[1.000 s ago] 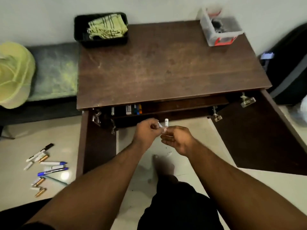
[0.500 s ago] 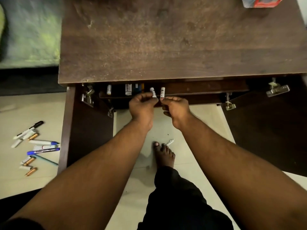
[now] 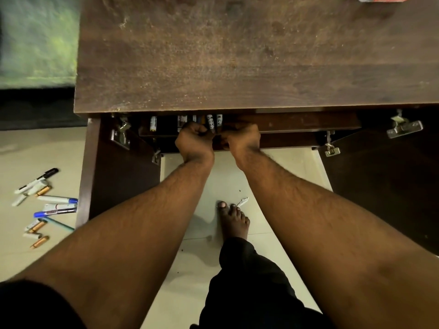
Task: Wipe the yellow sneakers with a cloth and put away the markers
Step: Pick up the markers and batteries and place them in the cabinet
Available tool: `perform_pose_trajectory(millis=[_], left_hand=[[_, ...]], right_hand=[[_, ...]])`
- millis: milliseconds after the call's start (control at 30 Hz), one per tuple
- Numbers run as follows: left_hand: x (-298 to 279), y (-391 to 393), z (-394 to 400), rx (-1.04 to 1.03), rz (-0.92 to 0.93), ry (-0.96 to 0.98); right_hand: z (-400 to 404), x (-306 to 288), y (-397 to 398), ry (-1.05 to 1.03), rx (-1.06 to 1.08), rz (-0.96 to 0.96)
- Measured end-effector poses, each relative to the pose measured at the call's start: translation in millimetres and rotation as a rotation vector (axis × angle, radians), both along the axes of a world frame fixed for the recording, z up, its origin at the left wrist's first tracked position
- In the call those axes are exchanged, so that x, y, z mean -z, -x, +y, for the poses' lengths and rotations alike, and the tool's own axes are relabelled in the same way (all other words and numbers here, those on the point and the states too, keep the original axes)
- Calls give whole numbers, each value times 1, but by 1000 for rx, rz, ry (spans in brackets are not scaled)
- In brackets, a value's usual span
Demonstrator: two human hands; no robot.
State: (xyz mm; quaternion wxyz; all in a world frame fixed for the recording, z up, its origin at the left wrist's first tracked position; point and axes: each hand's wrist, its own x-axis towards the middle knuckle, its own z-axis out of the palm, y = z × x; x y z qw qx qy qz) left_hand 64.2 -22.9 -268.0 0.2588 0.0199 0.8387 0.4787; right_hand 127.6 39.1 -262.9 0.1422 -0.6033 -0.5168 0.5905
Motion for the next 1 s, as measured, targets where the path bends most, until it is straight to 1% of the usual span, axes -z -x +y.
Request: perform_pose_trajectory(millis=[100, 233, 333, 433, 500, 567, 667, 700, 733, 800, 900, 1000], left_hand=[[0, -1, 1, -80, -2, -70], [7, 4, -1, -102, -4, -77], [4, 8, -5, -181, -53, -150], [-9, 7, -17, -257, -129, -233], [-21, 5, -27, -280, -201, -279], [-39, 2, -42, -264, -319, -311], [-75, 0, -71, -155, -551, -293], [-92, 2, -82, -117, -590, -291], [-107, 7, -93, -88, -593, -296], [-144, 26, -119, -85, -538, -351], [-193, 66, -165, -159, -459, -495], [-215, 115, -226, -277, -381, -571]], right_hand=[[-1, 4, 1, 5, 4, 17], [-2, 3, 1, 53, -67, 42], [-4, -2, -2, 82, -79, 42], [-7, -9, -9, 75, -69, -1], [-11, -19, -14, 51, -97, -33], [-17, -37, -19, 15, -172, -47], [-25, -71, -22, -81, -401, -113], [-28, -86, -20, -123, -498, -144], [-34, -103, -17, -159, -584, -171], [-51, -142, -5, -248, -722, -196], [-88, -197, 24, -388, -827, -202], [-134, -233, 68, -486, -901, -175]])
